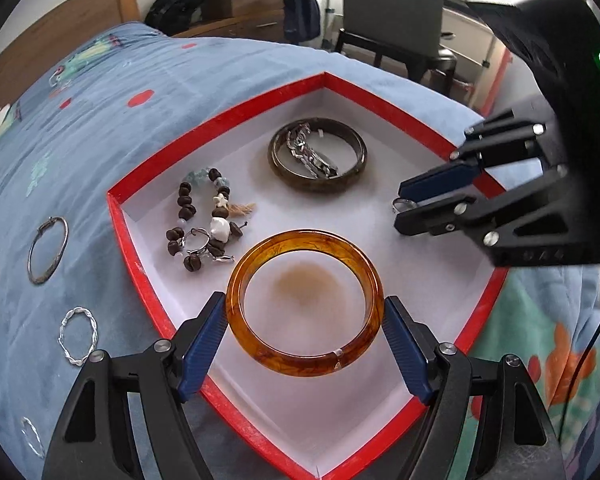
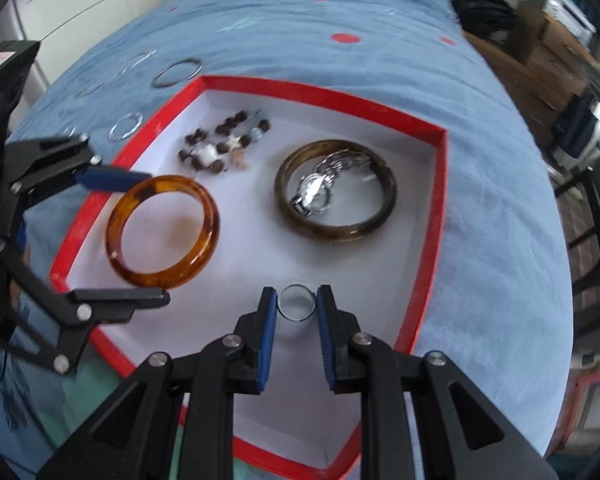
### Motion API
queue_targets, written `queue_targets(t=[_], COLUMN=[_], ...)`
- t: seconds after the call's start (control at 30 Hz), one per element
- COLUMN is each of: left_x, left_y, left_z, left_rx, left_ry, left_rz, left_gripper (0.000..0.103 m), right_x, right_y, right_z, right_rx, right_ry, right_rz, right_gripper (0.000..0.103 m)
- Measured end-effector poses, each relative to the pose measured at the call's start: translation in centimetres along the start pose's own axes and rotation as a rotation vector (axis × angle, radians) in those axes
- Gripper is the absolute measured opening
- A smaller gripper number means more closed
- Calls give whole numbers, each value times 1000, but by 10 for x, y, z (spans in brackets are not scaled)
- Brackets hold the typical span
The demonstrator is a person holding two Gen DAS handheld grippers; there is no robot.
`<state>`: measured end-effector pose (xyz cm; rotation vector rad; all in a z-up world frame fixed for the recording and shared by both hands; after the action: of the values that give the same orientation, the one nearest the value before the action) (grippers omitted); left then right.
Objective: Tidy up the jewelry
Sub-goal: 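Carry the amber bangle and silver ring over the red box with both tools, then open both tools to drop the amber bangle and silver ring in the box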
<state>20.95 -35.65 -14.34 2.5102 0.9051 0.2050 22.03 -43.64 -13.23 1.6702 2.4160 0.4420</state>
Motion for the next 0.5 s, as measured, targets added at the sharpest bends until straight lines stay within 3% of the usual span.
queue_targets(t=[0.5], left_x=[0], left_y=[-1], left_z=[1], left_rx=[-8], left_ry=[42], left_rz=[22], left_gripper=[77], right_x=[4], right_y=[-4], right_z=[-5], right_rx=[-17], right_ry=[-5], right_rz=[-37], right_gripper=[21])
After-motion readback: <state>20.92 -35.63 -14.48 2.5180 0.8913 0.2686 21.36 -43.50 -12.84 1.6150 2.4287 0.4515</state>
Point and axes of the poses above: each gripper's, at about its wrist camera, not at the fingertips, and z roughly the way its jaws point, x to its left, y to its top, the point moved 10 cm from there along z, roughly the way its jaws point, and after that the axes turned 3 degrees about x, right-handed, at the moved point
